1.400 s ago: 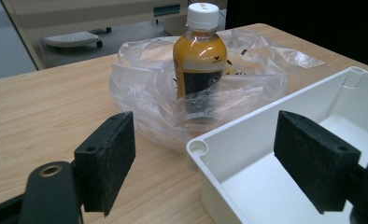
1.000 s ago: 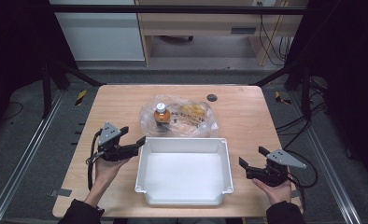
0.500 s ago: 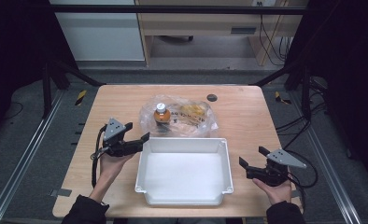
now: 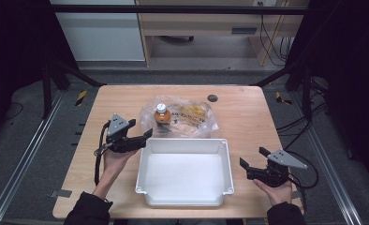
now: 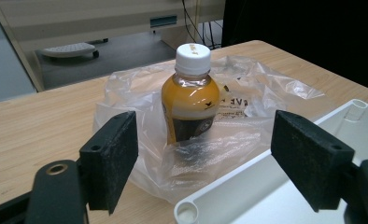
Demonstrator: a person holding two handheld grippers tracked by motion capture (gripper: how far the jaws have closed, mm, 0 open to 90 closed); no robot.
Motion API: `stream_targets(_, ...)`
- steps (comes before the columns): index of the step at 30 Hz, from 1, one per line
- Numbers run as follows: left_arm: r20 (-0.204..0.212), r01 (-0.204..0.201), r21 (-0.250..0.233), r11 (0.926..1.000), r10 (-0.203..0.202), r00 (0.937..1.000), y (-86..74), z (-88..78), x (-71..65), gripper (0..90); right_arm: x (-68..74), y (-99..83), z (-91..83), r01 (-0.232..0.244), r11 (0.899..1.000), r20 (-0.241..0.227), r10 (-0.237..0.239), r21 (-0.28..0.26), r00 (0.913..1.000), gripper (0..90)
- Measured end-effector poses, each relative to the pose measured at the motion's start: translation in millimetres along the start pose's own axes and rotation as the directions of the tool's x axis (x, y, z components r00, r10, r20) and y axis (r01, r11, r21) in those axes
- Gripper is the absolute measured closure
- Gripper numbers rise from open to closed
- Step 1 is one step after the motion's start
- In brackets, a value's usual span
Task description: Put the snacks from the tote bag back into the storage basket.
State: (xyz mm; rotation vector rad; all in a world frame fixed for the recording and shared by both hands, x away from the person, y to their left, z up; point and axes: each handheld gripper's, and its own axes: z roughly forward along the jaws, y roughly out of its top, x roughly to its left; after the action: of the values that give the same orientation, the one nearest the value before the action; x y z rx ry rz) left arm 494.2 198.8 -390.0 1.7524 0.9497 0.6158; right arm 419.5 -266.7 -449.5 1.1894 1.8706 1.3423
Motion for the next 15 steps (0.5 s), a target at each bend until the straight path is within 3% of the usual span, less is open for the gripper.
stream_targets(15,0.003,-0.011,-0.018,0.9998,0.011,0.9999,17.6,12.0,-3.3,22.9,-0.5,0.3,0.2,-0.001,1.000,-0.003,0.001,-0.002,1.0000,10.8)
